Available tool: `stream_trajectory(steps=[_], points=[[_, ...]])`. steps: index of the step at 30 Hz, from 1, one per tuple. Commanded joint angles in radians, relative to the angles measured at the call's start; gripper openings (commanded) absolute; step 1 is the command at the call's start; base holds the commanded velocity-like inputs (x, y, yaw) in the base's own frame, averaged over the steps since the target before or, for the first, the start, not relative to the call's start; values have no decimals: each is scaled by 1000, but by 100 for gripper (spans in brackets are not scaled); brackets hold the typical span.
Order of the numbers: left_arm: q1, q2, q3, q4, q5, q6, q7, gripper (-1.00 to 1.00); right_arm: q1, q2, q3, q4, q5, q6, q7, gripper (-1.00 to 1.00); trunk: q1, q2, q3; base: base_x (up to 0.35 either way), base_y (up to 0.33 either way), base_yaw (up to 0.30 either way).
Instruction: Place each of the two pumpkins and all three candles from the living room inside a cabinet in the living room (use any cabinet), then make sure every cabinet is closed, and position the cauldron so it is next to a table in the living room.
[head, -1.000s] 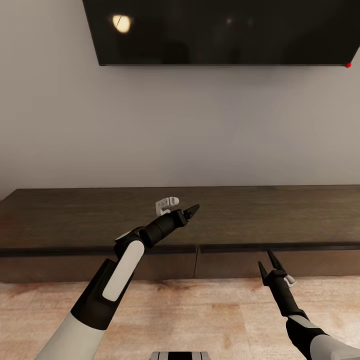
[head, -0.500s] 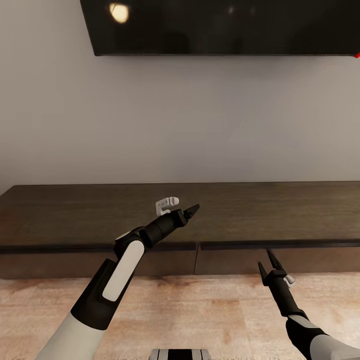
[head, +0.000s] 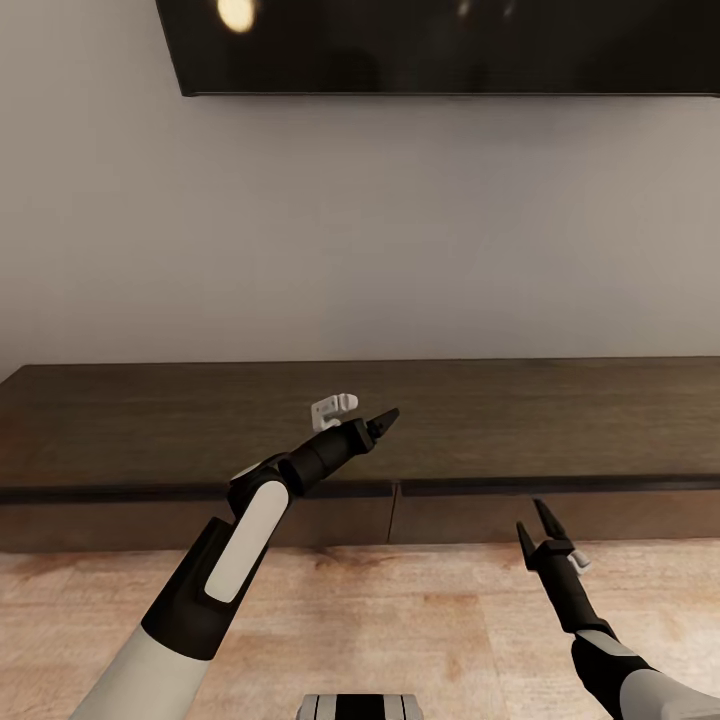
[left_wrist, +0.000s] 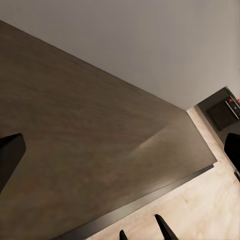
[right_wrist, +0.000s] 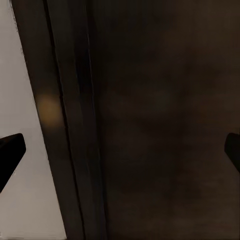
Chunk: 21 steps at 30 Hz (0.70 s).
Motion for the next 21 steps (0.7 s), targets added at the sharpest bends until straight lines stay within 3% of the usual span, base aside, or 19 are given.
stream_trajectory(steps=[1, 8, 21], points=[[-1, -1, 1, -1, 4, 5, 0, 100, -1, 0, 8, 1, -10, 10, 18, 100, 0, 0, -1, 0, 0, 0], [-1, 0, 1, 0, 4, 5, 1, 100, -1, -1, 8, 1, -10, 10, 51, 100, 0, 0, -1, 0, 0, 0], [0, 0, 1, 0, 4, 5, 3, 100, -1, -1, 8, 1, -11, 9, 19, 100, 0, 0, -1, 0, 0, 0]])
